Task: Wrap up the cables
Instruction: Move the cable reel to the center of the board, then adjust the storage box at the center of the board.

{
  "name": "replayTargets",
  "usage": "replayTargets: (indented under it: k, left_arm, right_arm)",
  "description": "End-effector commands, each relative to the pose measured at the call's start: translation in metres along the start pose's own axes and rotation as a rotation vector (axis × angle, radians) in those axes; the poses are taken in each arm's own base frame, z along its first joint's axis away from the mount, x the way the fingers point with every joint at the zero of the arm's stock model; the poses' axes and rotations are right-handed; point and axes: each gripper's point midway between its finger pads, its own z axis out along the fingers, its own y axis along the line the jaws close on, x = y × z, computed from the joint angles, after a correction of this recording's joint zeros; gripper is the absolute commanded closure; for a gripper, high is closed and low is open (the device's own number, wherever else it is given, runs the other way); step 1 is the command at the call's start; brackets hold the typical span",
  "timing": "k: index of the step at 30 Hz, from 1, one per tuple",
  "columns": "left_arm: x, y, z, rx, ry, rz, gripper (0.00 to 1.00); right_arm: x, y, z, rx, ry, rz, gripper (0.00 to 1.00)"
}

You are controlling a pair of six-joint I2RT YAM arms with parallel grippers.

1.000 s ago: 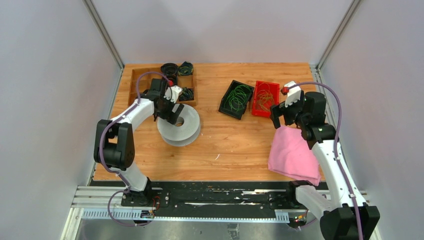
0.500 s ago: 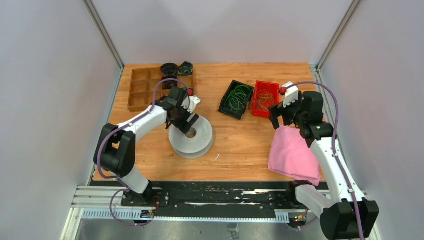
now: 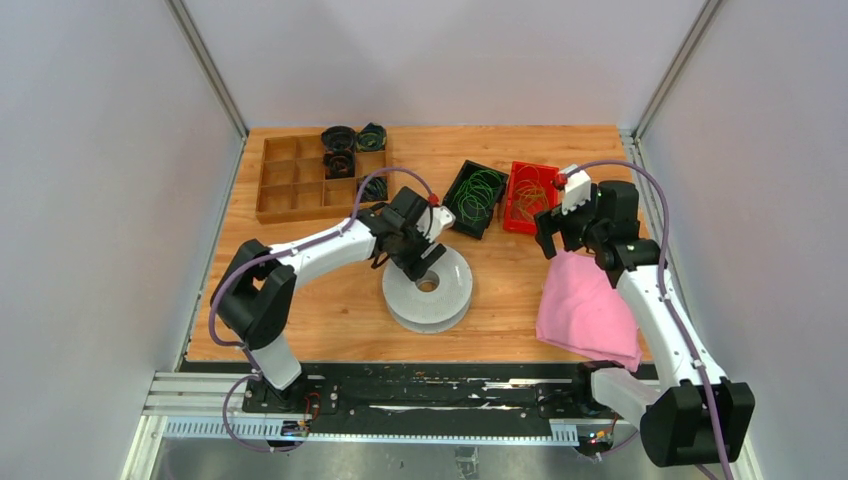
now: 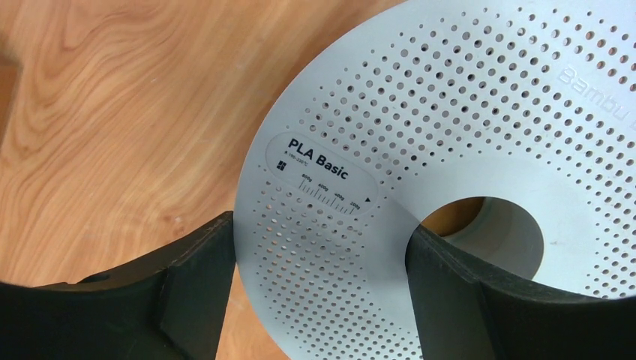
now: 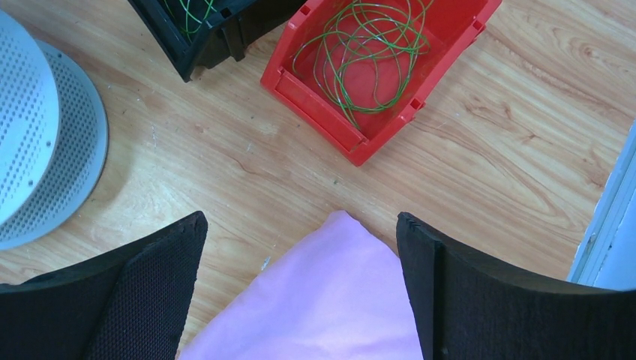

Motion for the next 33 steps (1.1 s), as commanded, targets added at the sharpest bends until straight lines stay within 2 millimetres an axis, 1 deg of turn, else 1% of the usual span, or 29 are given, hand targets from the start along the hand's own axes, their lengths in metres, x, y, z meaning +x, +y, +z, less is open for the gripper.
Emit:
replayTargets:
  k: [1,5,8,11,14,17,20,21,23,25,27,29,30,33]
  left_arm:
    - [-0.006,-0.034,0.001,0.077,-0.022,0.008,0.25]
    - [0.005,-0.04,-0.003,0.106,-0.013,0.031,0.25]
    - [0.006,-0.042,-0.006,0.118,-0.021,0.041,0.18]
    - [-0.005,-0.04,-0.013,0.113,-0.056,0.056,0.11]
    - [-0.021,-0.037,-0.024,0.108,-0.105,0.087,0.01]
    - [-0.038,-0.035,-0.037,0.104,-0.163,0.125,0.02]
    - [-0.054,-0.034,-0.052,0.141,-0.222,0.151,0.02]
    - [-0.06,-0.032,-0.057,0.148,-0.242,0.152,0.02]
    - [-0.073,-0.022,-0.063,0.147,-0.279,0.132,0.02]
    - [-0.092,-0.004,-0.065,0.114,-0.32,0.079,0.0]
    - [-0.113,0.017,-0.063,0.068,-0.348,0.013,0.06]
    - [-0.132,0.038,-0.057,0.02,-0.364,-0.053,0.11]
    - [-0.139,0.046,-0.046,0.007,-0.357,-0.087,0.13]
    - [-0.161,0.061,-0.026,-0.017,-0.365,-0.154,0.18]
  right_arm:
    - [0.003,0.002,0.008,-0.004,0.011,-0.002,0.05]
    - [0.004,-0.007,0.015,0.045,0.023,0.031,0.06]
    - [0.002,-0.01,0.023,0.058,0.028,0.041,0.08]
    - [-0.005,-0.01,0.03,0.047,0.03,0.029,0.11]
    - [-0.011,-0.009,0.038,0.026,0.031,0.01,0.13]
    - [-0.01,-0.009,0.048,0.011,0.049,0.01,0.16]
    - [-0.009,-0.01,0.056,0.012,0.061,0.008,0.18]
    - [-0.008,-0.012,0.057,0.02,0.064,0.008,0.18]
    - [-0.01,-0.014,0.057,0.031,0.065,0.011,0.19]
    - [-0.01,-0.014,0.057,0.037,0.063,0.023,0.19]
    - [-0.008,-0.01,0.056,0.026,0.061,0.047,0.19]
    - [-0.003,-0.004,0.056,0.001,0.065,0.049,0.19]
    - [-0.001,-0.004,0.055,0.003,0.067,0.048,0.19]
    - [0.001,-0.005,0.054,0.011,0.072,0.041,0.19]
